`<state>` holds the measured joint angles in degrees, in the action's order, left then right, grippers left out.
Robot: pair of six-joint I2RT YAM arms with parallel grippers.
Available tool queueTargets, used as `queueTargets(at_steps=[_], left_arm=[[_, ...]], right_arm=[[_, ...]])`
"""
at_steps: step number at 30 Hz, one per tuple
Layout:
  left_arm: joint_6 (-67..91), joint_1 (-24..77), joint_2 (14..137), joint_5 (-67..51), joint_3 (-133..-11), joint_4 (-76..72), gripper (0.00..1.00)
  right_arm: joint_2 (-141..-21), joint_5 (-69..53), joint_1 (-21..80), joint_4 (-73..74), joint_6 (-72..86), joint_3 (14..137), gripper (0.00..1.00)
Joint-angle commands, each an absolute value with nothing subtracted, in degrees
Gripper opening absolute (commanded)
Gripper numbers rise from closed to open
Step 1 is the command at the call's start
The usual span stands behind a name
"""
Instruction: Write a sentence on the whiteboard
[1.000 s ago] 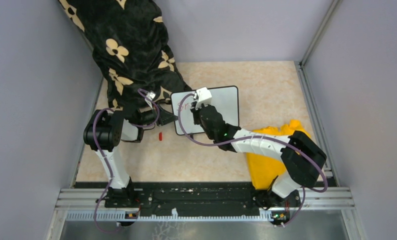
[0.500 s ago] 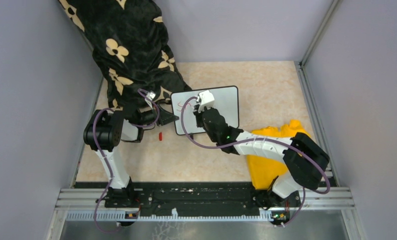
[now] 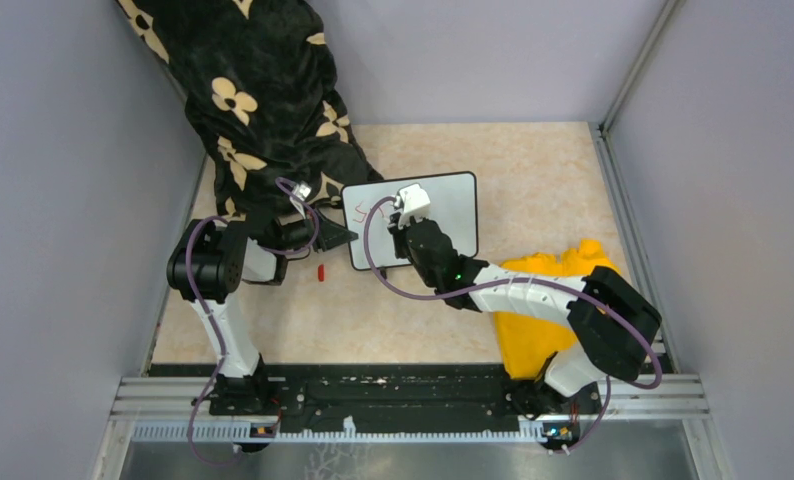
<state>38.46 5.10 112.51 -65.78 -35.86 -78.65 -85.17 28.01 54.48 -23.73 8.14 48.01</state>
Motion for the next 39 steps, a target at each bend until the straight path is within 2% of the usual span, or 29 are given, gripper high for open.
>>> queueTargets(at_steps=[1,20,39], left_arm=[[37.8,4.8,113.3,-66.4,-35.0,-77.8,0.00],[37.9,4.9,113.3,-66.4,-35.1,-77.9,0.00],[37.9,4.9,113.4,-66.4,-35.0,-77.9,0.00]], right_arm=[[-83.7,30.0,53.5,-24.2,7.4,50.5,0.00],[-84.8,30.1,52.4,-24.5,6.3,53.3,0.00],[-82.5,29.8,51.6,-23.7,7.4,49.1,0.00]])
